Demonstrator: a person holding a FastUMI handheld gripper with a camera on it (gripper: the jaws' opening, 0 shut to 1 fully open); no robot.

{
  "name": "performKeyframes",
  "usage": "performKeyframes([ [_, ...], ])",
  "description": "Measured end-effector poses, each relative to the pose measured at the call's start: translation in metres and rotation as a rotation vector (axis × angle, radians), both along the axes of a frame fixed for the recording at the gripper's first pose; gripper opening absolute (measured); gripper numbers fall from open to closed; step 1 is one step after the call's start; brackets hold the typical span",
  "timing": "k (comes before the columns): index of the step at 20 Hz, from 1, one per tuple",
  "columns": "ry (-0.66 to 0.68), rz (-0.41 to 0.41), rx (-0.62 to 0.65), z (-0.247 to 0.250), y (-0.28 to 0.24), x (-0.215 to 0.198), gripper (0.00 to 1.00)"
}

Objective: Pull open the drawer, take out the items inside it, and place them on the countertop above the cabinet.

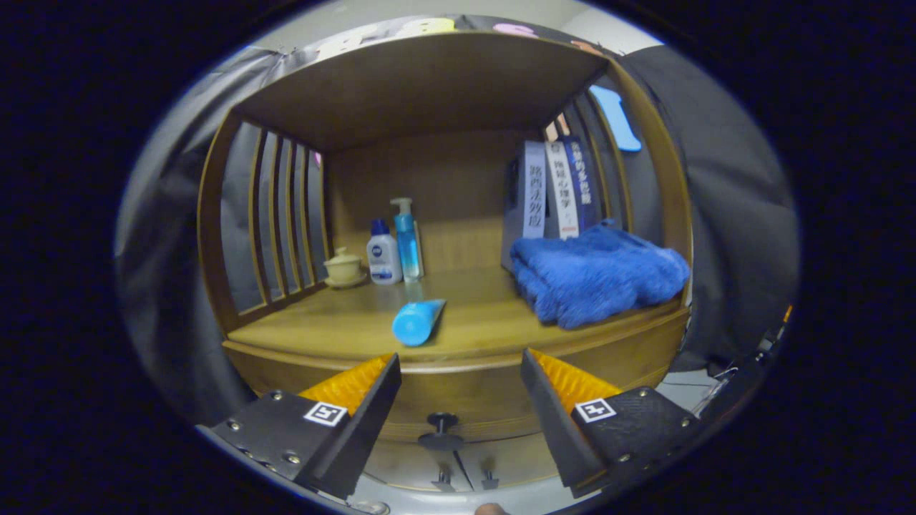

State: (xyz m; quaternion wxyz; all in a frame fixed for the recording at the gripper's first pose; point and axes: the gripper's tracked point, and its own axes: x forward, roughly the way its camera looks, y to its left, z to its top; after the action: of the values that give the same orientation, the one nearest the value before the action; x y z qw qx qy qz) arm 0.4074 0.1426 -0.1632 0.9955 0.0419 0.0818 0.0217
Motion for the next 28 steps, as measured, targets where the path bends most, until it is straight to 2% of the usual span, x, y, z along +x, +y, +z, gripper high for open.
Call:
performKeyframes([
  [4,-0.119,-0.019,-0.021,0.063,-0.058,-0.02,1.0],
  [7,-0.168,-0.05,-0.048,0.09,-0.116,-0.04,1.0],
  [13,-0.23,-0.095,-0.082,0.11,-0.217,-0.085,1.0],
  [17,-0.314,-0.082,-0.111,0.118,-0.256,-0.122,1.0],
  [20,-0.365,-0.043,-0.055,0.111,-0.272,-0.147,0.99],
  [23,-0.388,-0.043,0.002,0.096,-0.292,-0.16,0.99],
  [28,-0.261,0.014,-0.007,0.039,-0.295,-0.166,0.99],
])
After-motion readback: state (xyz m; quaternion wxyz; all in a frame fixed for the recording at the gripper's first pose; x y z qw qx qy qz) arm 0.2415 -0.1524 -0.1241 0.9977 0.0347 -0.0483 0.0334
